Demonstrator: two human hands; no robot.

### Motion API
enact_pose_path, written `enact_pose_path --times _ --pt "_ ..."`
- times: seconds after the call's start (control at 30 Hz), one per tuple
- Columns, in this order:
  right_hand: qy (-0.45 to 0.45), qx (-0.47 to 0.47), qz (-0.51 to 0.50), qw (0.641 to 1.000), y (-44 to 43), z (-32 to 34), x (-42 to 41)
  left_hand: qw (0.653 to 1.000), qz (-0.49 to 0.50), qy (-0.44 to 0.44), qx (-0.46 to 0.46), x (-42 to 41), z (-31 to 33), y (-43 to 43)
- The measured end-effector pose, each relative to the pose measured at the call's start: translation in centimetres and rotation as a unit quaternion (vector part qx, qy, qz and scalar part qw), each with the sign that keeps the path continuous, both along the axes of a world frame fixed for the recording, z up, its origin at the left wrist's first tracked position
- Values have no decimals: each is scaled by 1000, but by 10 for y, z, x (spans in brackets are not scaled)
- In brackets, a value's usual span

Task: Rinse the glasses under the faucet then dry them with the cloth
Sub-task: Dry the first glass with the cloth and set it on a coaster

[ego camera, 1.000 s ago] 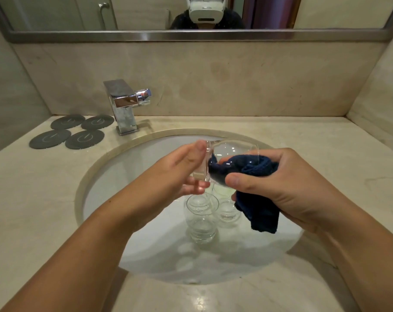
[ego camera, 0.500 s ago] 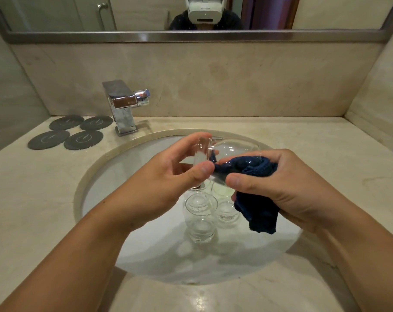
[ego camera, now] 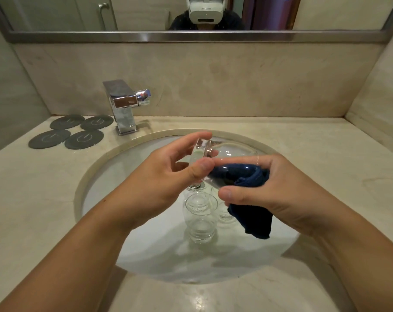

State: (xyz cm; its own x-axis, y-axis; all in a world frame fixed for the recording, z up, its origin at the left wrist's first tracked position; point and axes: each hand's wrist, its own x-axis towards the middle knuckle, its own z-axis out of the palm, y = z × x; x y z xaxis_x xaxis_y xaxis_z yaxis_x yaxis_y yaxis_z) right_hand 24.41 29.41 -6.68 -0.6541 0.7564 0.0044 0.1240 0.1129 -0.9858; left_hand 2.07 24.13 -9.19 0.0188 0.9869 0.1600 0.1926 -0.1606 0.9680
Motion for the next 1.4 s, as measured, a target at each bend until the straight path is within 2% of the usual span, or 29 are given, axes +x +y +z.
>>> enact_pose_path --times 0.13,0.23,0.43,0.5,0.8,1.03,1.2,1.4 --pt "33 -62 24 997 1 -1 -1 999 -39 6 18 -3 2 -1" --pt "58 -93 21 994 1 0 -2 999 -22 -2 29 -1 2 -1" --pt "58 -80 -2 995 -1 -1 -6 997 34 -48 -46 6 1 2" --pt "53 -68 -4 996 0 -3 -6 997 60 -21 -48 6 2 4" --pt "58 -88 -18 994 1 -2 -4 1000 3 18 14 -4 0 0" --pt "70 -70 -25 995 1 -2 -5 996 45 -46 -55 7 0 3" --pt "51 -32 -38 997 4 -6 -4 999 28 -10 -22 5 0 2" --pt "94 -110 -35 989 5 -3 -1 999 2 32 23 -2 1 -1"
